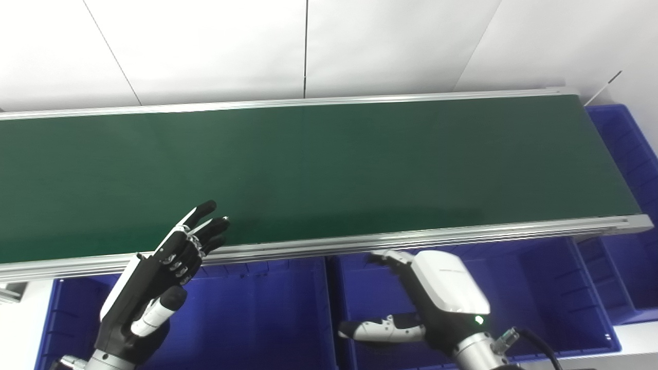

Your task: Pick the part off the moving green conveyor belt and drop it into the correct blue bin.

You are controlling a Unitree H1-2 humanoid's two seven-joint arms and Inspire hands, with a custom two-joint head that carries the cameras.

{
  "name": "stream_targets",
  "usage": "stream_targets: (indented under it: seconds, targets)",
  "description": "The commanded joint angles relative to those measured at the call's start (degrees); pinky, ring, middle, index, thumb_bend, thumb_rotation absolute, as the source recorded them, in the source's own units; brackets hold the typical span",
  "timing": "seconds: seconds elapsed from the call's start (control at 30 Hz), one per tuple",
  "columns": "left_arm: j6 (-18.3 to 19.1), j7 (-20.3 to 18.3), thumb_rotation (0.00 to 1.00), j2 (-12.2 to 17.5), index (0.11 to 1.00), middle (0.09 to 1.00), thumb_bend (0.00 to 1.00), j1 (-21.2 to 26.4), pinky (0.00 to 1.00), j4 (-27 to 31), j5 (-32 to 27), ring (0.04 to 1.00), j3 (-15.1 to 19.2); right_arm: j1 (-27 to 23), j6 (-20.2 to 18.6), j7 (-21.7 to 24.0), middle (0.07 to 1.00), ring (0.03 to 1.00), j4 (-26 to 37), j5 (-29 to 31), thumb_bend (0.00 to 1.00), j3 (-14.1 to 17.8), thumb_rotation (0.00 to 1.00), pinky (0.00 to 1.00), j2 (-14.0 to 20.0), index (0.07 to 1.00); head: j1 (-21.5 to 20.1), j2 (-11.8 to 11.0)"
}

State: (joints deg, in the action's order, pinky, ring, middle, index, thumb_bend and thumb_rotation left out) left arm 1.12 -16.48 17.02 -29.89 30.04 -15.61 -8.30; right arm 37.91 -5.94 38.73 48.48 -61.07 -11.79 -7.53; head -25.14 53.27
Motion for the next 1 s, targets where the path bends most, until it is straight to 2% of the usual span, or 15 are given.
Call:
stream_targets:
  seconds: [0.0, 0.03, 0.07, 0.1, 0.17, 0.23, 0.33, 0.43, 0.57, 0.6, 0.67, 0.77, 0.8, 0.87, 0.97]
  targets:
    - [-4.0, -0.8, 0.73, -0.4, 0.921, 0.881, 0.75, -1.1, 0.88, 0.9, 1.4, 0.912, -0.4, 3.5, -4.6, -4.5, 0.787, 0.741, 0.4, 15.9, 0.80, -0.5, 0.88, 0.63, -4.1, 0.776, 0.6, -0.4]
    - [-4.3, -0.8, 0.73, -0.5, 0.920, 0.882, 0.75, -1.2, 0.88, 0.6, 1.7, 0.910, -0.4, 4.4, -6.5, -4.2, 0.793, 0.745, -0.6, 22.4, 0.81, -0.4, 0.90, 0.64, -5.3, 0.780, 0.6, -0.4]
    - [-4.5, -0.9, 0.73, -0.7, 0.918, 0.879, 0.75, -1.2, 0.87, 0.3, 1.8, 0.908, -0.6, 5.0, -8.6, -3.1, 0.813, 0.774, -2.0, 29.5, 0.82, -0.4, 0.90, 0.68, -6.0, 0.796, 1.3, -0.7]
    - [-4.7, -0.9, 0.73, -0.8, 0.916, 0.878, 0.77, -1.3, 0.88, 0.1, 1.9, 0.910, -0.7, 5.3, -10.0, -2.5, 0.844, 0.807, -3.0, 34.1, 0.82, -0.5, 0.94, 0.73, -6.1, 0.829, 1.4, -0.8]
    - [-4.7, -0.8, 0.73, -1.2, 0.916, 0.878, 0.79, -1.4, 0.88, -0.1, 2.5, 0.911, -1.0, 5.7, -10.1, -1.6, 0.873, 0.840, -6.3, 44.0, 0.81, -0.5, 0.97, 0.77, -5.7, 0.859, 2.6, -0.7]
    - [-4.5, -0.4, 0.73, -1.8, 0.914, 0.877, 0.79, -1.6, 0.87, 0.1, 3.7, 0.910, -1.3, 5.6, -7.0, -2.6, 0.887, 0.860, -9.9, 49.2, 0.79, -0.5, 0.98, 0.79, -4.8, 0.871, 3.5, -0.4]
    - [-3.4, 0.1, 0.74, -2.6, 0.916, 0.894, 0.79, -1.9, 0.87, 1.2, 5.6, 0.912, -2.0, 4.6, -2.1, -5.4, 0.889, 0.889, -14.7, 53.2, 0.81, 1.1, 0.97, 0.86, -3.6, 0.881, 5.8, 0.9]
    - [-2.7, 0.8, 0.76, -3.7, 0.918, 0.887, 0.79, -2.5, 0.87, 2.5, 8.3, 0.910, -2.9, 2.9, 2.7, -7.8, 0.887, 0.894, -18.4, 57.3, 0.89, 2.9, 0.95, 0.88, -1.1, 0.880, 9.7, 1.8]
    - [-1.8, 1.4, 0.76, -5.1, 0.916, 0.870, 0.82, -3.5, 0.87, 3.8, 11.2, 0.904, -4.5, 2.5, 8.6, -10.7, 0.887, 0.903, -20.5, 59.2, 0.87, 2.1, 0.88, 0.90, 2.8, 0.870, 14.7, 1.8]
    - [-1.8, 1.3, 0.75, -5.4, 0.914, 0.868, 0.82, -3.7, 0.87, 3.8, 11.8, 0.904, -4.8, 2.5, 9.6, -11.5, 0.883, 0.901, -20.8, 59.4, 0.87, 1.7, 0.88, 0.90, 3.5, 0.865, 14.7, 1.8]
    - [-3.3, 1.7, 0.74, -6.3, 0.908, 0.864, 0.82, -4.3, 0.86, 3.5, 13.8, 0.897, -5.6, 2.4, 11.7, -13.1, 0.886, 0.900, -22.0, 59.4, 0.88, 1.2, 0.88, 0.90, 5.2, 0.873, 17.3, 0.9]
    - [-8.2, 3.1, 0.76, -7.2, 0.891, 0.848, 0.78, -5.0, 0.80, 1.8, 19.4, 0.857, -6.9, 2.3, 14.7, -15.1, 0.938, 0.900, -23.5, 59.3, 0.90, 0.4, 0.94, 0.90, 7.5, 0.976, 19.0, -0.4]
    - [-9.0, 3.3, 0.76, -7.4, 0.886, 0.846, 0.77, -5.2, 0.80, 1.4, 20.8, 0.858, -7.3, 2.3, 15.5, -15.6, 0.959, 0.908, -23.9, 59.3, 0.91, 0.2, 0.95, 0.91, 8.2, 0.991, 19.5, -0.9]
    - [-10.0, 3.8, 0.76, -8.0, 0.883, 0.846, 0.77, -5.9, 0.81, 0.7, 22.5, 0.866, -8.1, 2.4, 17.1, -16.7, 0.978, 0.917, -24.8, 59.2, 0.92, -0.1, 0.97, 0.91, 9.5, 0.998, 20.4, -2.6]
    - [-10.7, 4.5, 0.72, -8.7, 0.863, 0.851, 0.76, -6.8, 0.84, 0.1, 23.8, 0.888, -8.9, 2.9, 19.9, -18.6, 0.993, 0.942, -26.3, 59.5, 0.94, -0.4, 0.98, 0.92, 10.6, 1.000, 20.6, -3.6]
